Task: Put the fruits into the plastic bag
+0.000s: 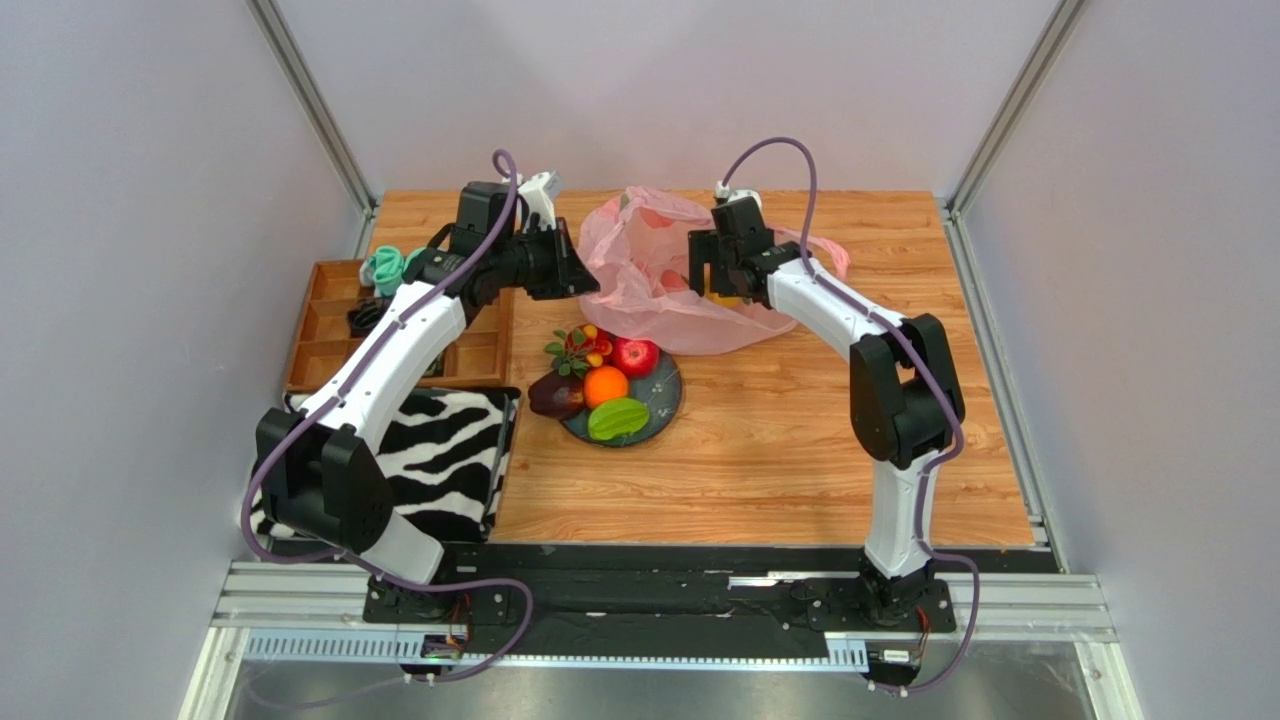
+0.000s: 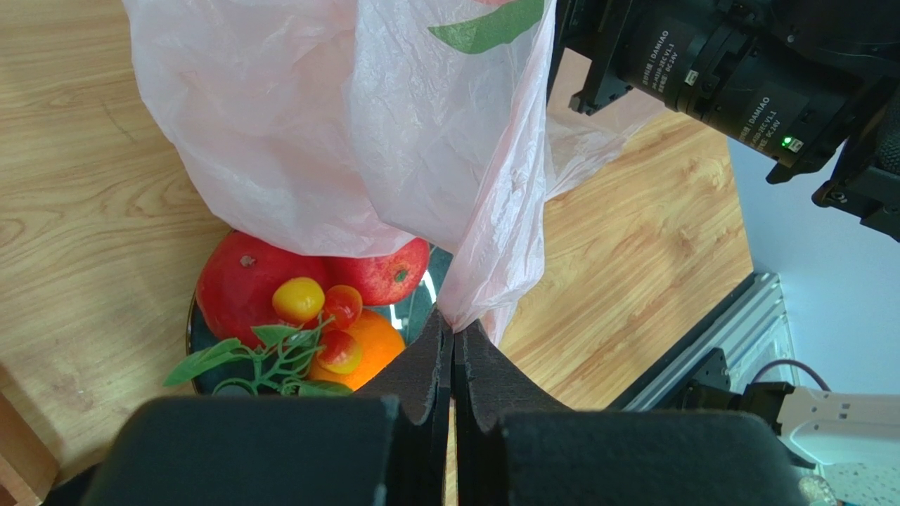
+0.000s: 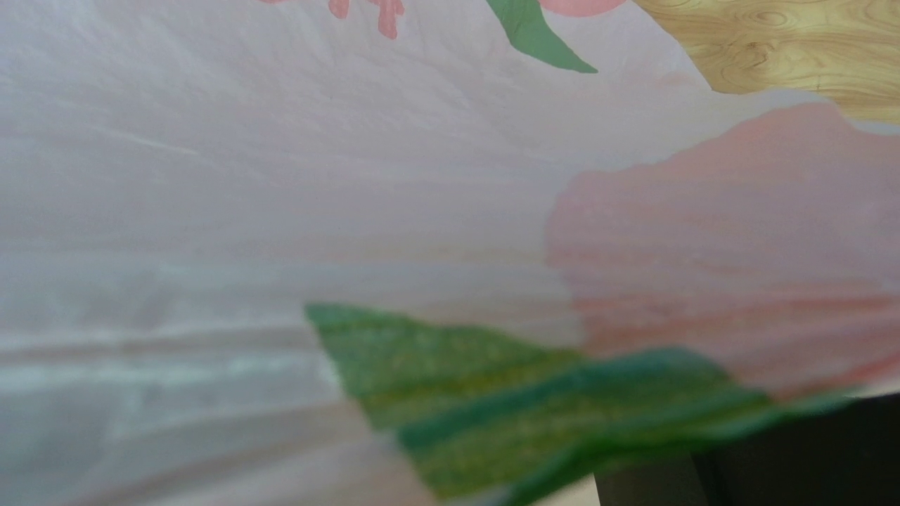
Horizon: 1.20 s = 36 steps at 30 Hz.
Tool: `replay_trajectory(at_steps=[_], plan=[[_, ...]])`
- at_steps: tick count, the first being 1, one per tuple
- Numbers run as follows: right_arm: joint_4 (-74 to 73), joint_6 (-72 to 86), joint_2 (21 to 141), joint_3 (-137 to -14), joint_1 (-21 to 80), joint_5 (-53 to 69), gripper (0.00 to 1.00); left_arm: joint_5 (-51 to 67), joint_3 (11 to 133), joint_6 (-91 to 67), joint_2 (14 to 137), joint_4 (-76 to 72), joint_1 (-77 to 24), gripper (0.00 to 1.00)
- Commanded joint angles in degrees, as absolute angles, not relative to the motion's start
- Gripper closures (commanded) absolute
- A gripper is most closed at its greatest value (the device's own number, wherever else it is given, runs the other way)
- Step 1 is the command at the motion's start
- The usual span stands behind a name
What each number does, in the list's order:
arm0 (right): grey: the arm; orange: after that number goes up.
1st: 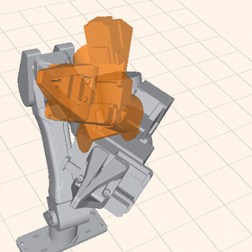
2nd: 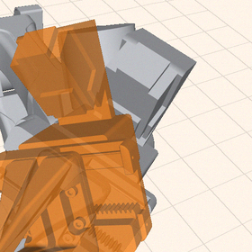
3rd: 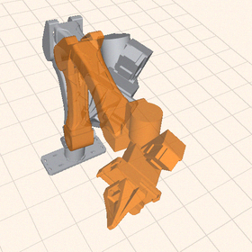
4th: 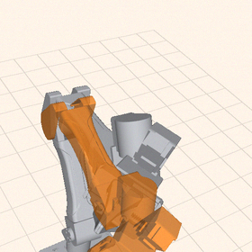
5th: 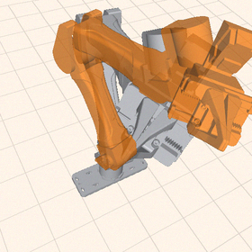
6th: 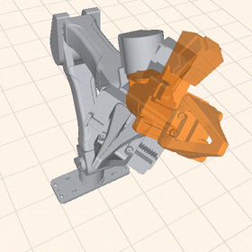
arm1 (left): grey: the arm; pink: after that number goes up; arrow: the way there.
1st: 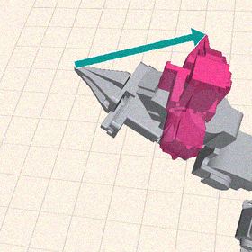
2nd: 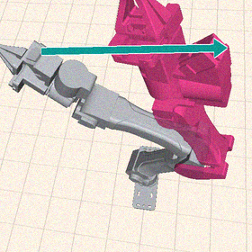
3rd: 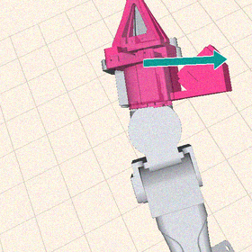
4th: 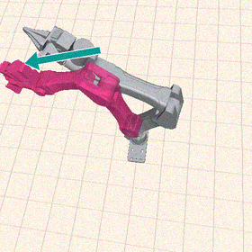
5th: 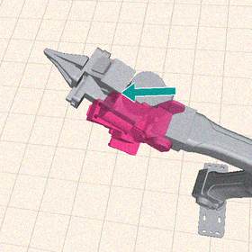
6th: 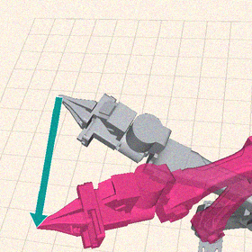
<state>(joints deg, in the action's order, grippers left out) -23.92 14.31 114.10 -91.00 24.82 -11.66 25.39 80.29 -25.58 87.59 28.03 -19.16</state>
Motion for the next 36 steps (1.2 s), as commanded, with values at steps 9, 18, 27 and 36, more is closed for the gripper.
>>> replay_trajectory(at_steps=[9,18,27,36], plan=[[-23.5,12.3,105.3,-89.0,24.4,-12.7,0.13,25.5,83.0,-25.2,88.0,27.5,-19.4,1.0],[-21.1,13.2,96.3,-83.1,24.8,1.7,0.21,24.9,84.0,-26.0,89.0,27.7,-19.4,1.0],[-23.7,16.6,87.1,-79.8,29.4,16.7,0.25,23.0,84.6,-28.1,90.0,27.7,-19.4,1.0],[-24.1,9.6,82.9,-69.0,40.5,19.9,0.25,22.1,84.5,-28.2,89.8,27.9,-19.4,1.0]])
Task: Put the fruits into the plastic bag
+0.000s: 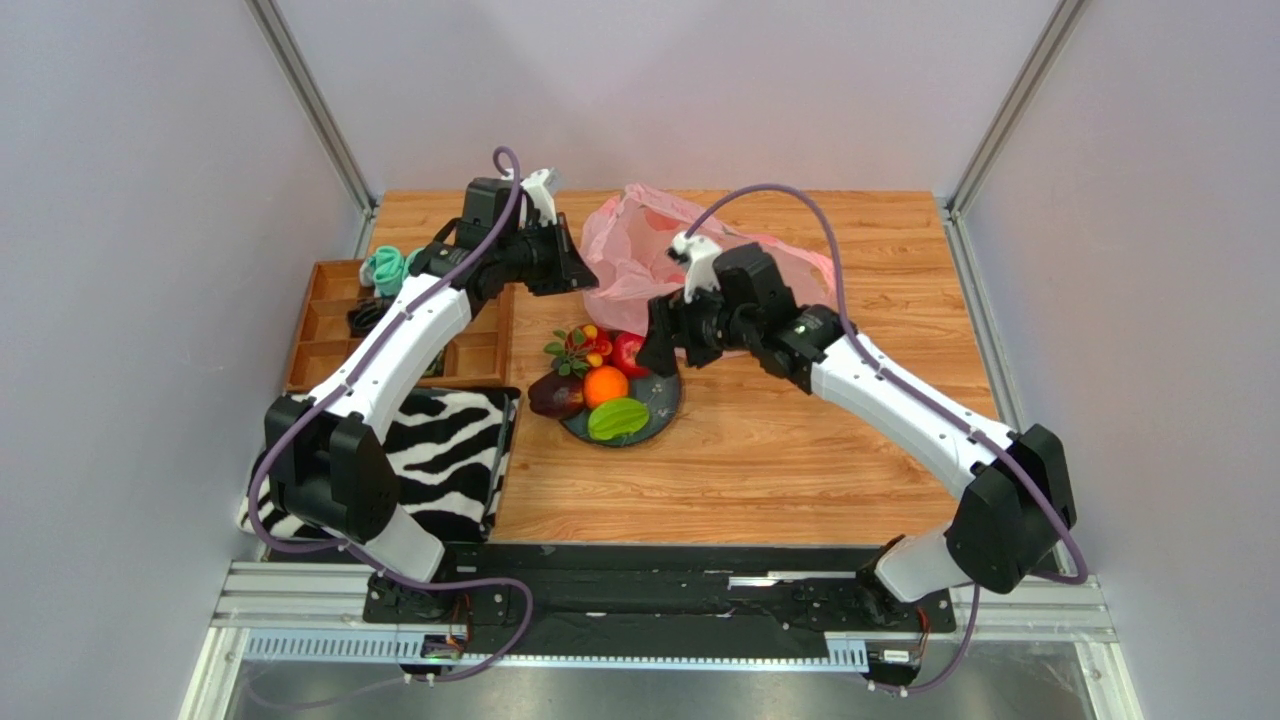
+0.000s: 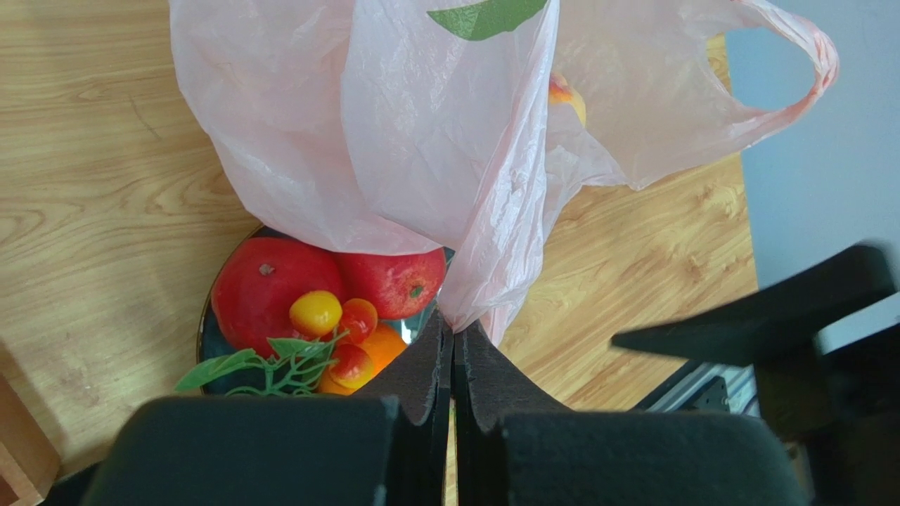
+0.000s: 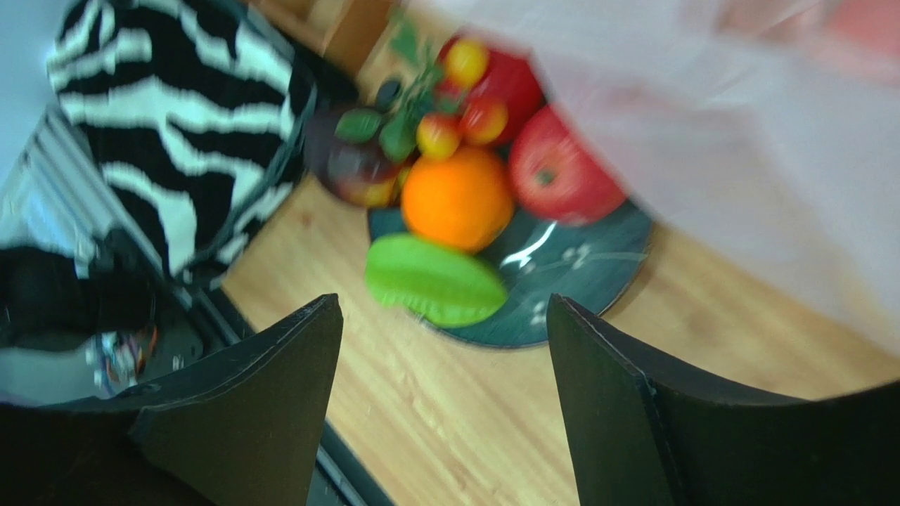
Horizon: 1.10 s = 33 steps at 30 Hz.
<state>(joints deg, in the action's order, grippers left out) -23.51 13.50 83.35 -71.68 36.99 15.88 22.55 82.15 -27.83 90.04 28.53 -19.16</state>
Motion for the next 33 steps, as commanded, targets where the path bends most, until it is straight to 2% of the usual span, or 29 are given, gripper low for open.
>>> replay_trajectory(at_steps=[1,6,24,33], plan=[[-24.4,8.8,83.4,-69.1,41.1,20.3,0.25,22.1,84.5,-28.3,89.7,27.9,-19.4,1.0],[-28.9,7.1,89.3,-74.3,45.0,13.7,0.25,22.5,83.8,-28.7,89.4,27.7,-19.4,1.0],[-28.5,13.6,107.4,-87.0,43.9,-8.0,0.22,22.9,84.7,-29.2,90.0,26.5,-19.4,1.0],[-24.3,14.2,110.3,-87.7,43.2,-7.5,0.23,23.4,86.4,-28.9,91.5,26.3,-19.4,1.0]])
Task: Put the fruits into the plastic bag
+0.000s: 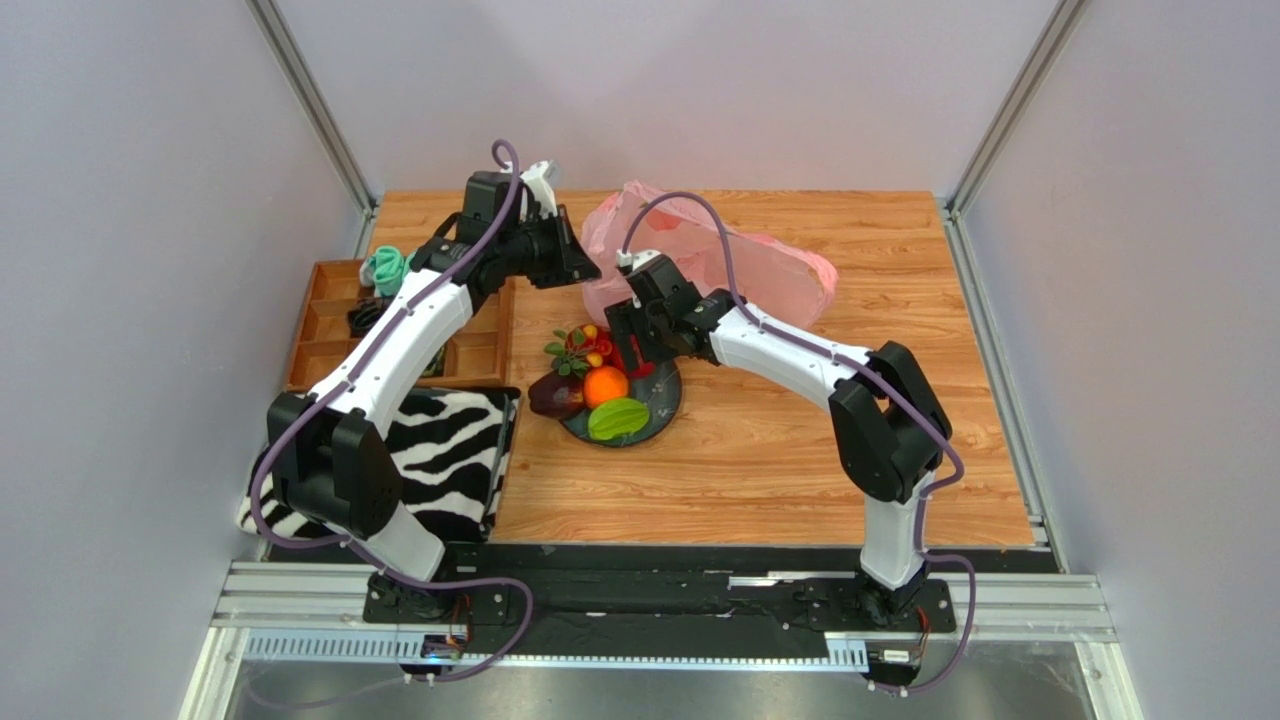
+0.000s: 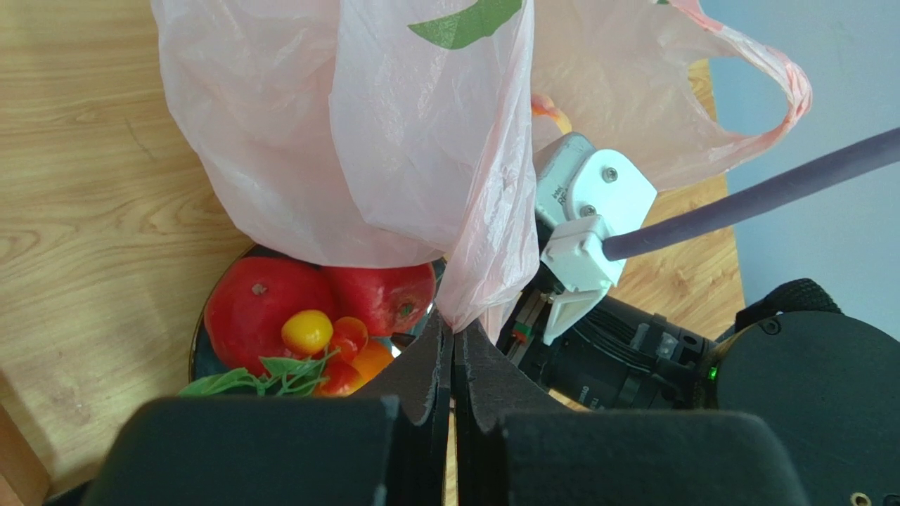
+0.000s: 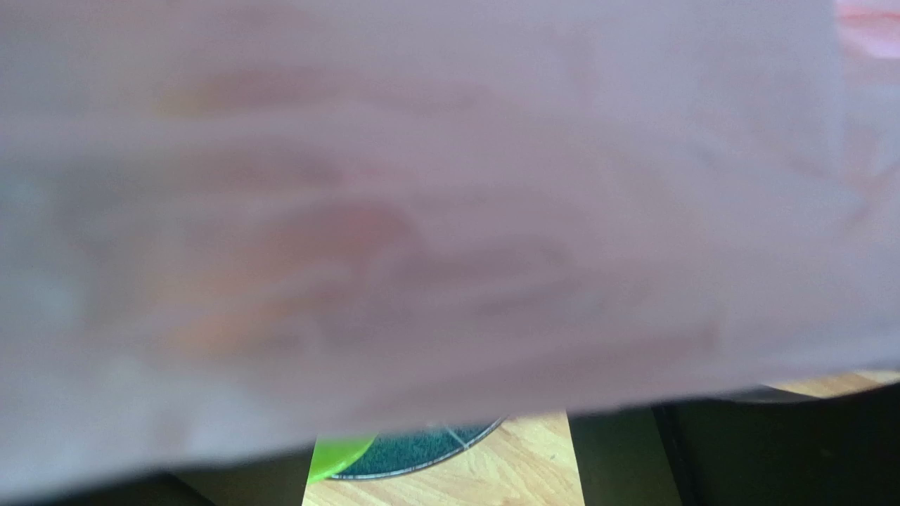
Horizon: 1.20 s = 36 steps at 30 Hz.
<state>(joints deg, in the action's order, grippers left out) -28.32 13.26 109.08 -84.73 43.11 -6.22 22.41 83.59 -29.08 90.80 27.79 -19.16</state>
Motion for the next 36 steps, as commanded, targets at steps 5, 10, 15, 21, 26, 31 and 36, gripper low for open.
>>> replay_trajectory(at_steps=[5,10,15,21,26,31,36], plan=[[-23.8,14.1,112.2,-89.0,43.2,-6.7,0.23,23.6,86.3,-29.1,91.6,26.0,-19.4,1.0],[-24.1,14.4,114.3,-89.6,43.1,-6.9,0.23,23.6,86.1,-29.1,91.3,25.9,-19.4,1.0],[-24.2,14.7,115.0,-89.2,42.8,-7.7,0.23,23.8,85.9,-29.2,91.1,25.8,-19.4,1.0],[-24.1,14.2,115.9,-89.0,42.1,-9.1,0.29,23.7,85.3,-29.1,90.6,25.9,-19.4,1.0],[-23.8,13.4,114.7,-87.8,42.0,-9.9,0.41,23.4,84.8,-29.0,90.2,25.9,-19.4,1.0],[-23.0,12.2,112.4,-85.8,42.0,-10.5,0.51,23.2,84.9,-29.0,90.0,25.8,-19.4,1.0],[-22.4,11.2,109.7,-83.9,42.0,-11.3,0.59,23.2,84.8,-29.1,89.9,25.9,-19.4,1.0]])
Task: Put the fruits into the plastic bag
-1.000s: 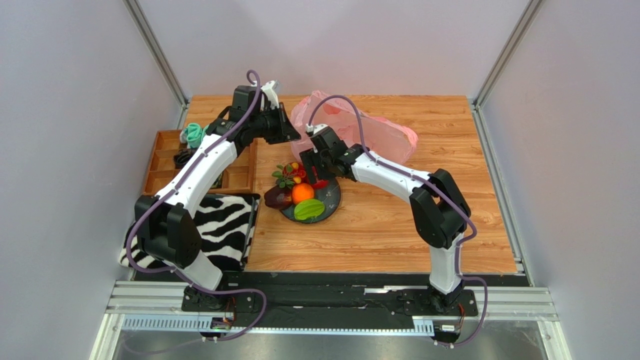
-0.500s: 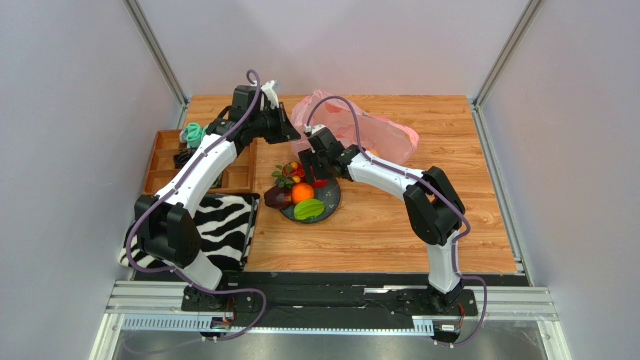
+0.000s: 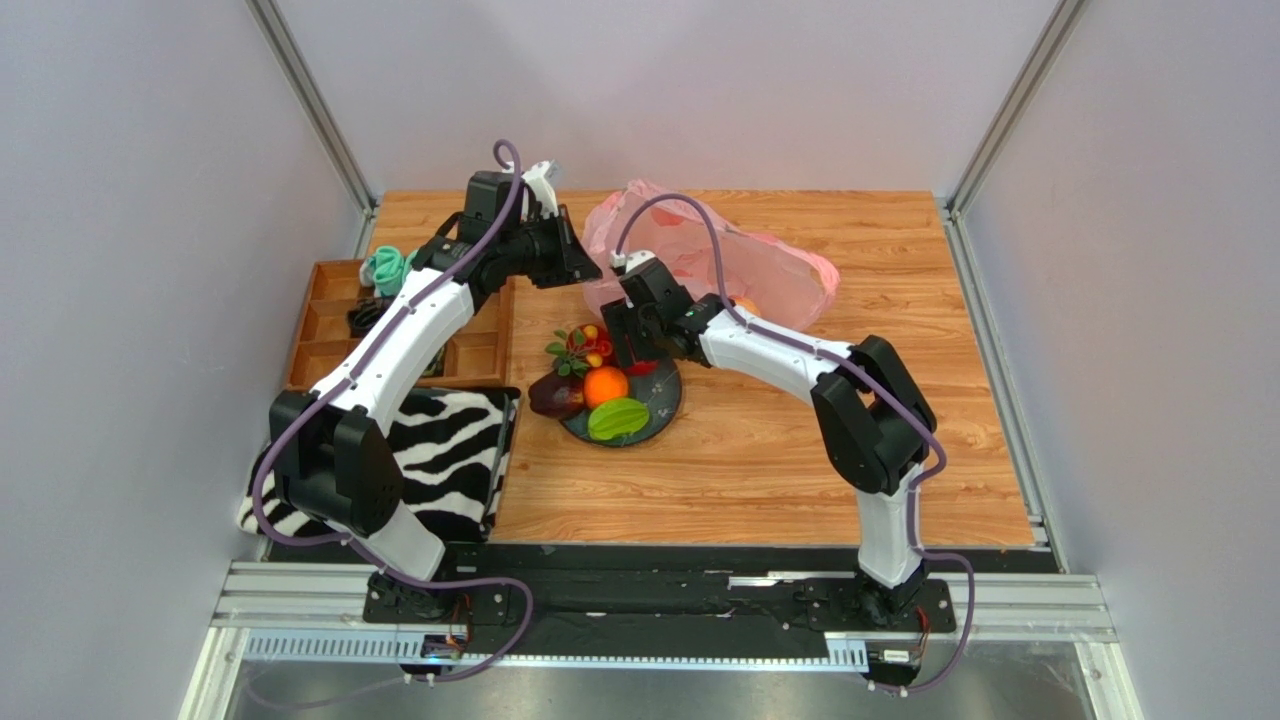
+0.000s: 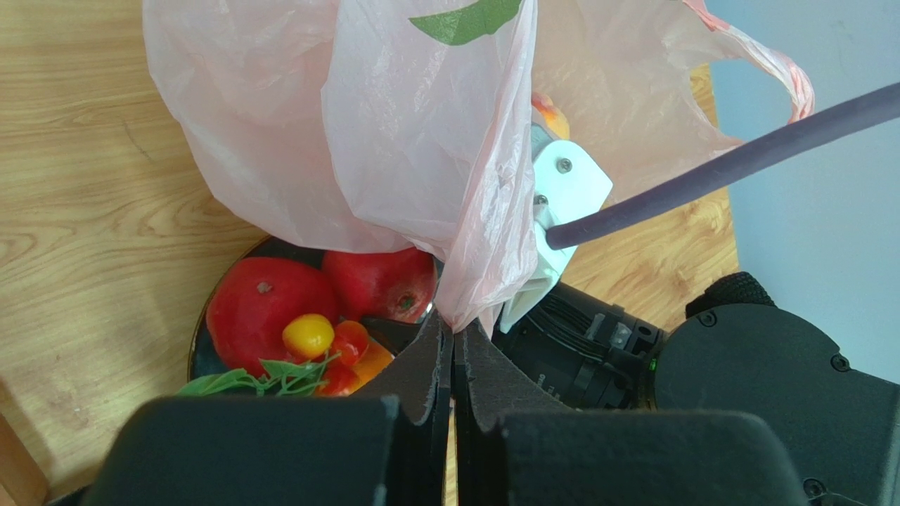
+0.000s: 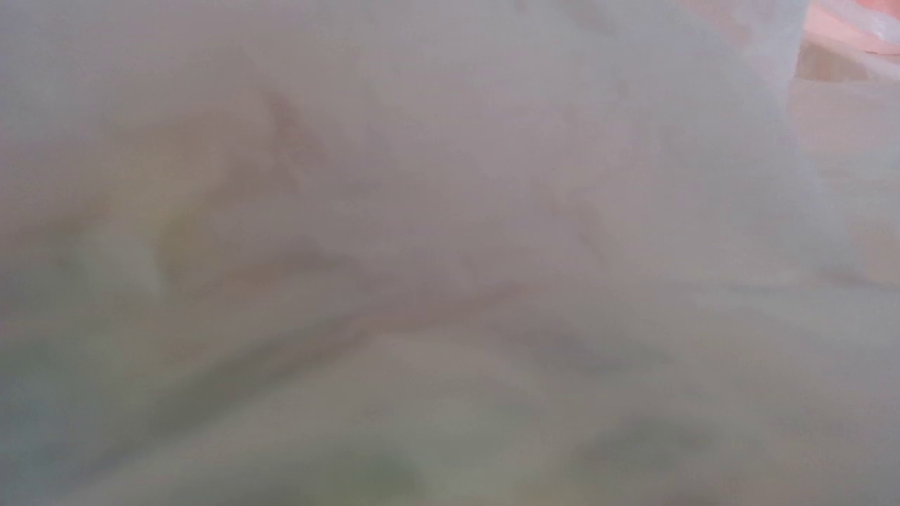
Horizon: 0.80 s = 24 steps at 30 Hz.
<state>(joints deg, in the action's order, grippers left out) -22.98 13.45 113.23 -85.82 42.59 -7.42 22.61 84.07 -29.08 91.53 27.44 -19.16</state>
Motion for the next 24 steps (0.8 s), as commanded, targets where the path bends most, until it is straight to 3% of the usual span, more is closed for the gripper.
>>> replay_trajectory(at_steps=[1,10,24], plan=[[-22.3,11.0,109.3,-83.3,41.9,-11.9,0.6,23.2,84.9,-29.2,89.8,25.8,-19.4,1.0],[-22.3,10.2,105.7,-81.3,42.0,-12.2,0.61,22.9,84.9,-29.1,90.0,25.8,-19.4,1.0],[-20.8,9.8,94.1,-73.4,42.3,-3.2,0.63,23.2,85.6,-29.5,91.2,25.8,-19.4,1.0]])
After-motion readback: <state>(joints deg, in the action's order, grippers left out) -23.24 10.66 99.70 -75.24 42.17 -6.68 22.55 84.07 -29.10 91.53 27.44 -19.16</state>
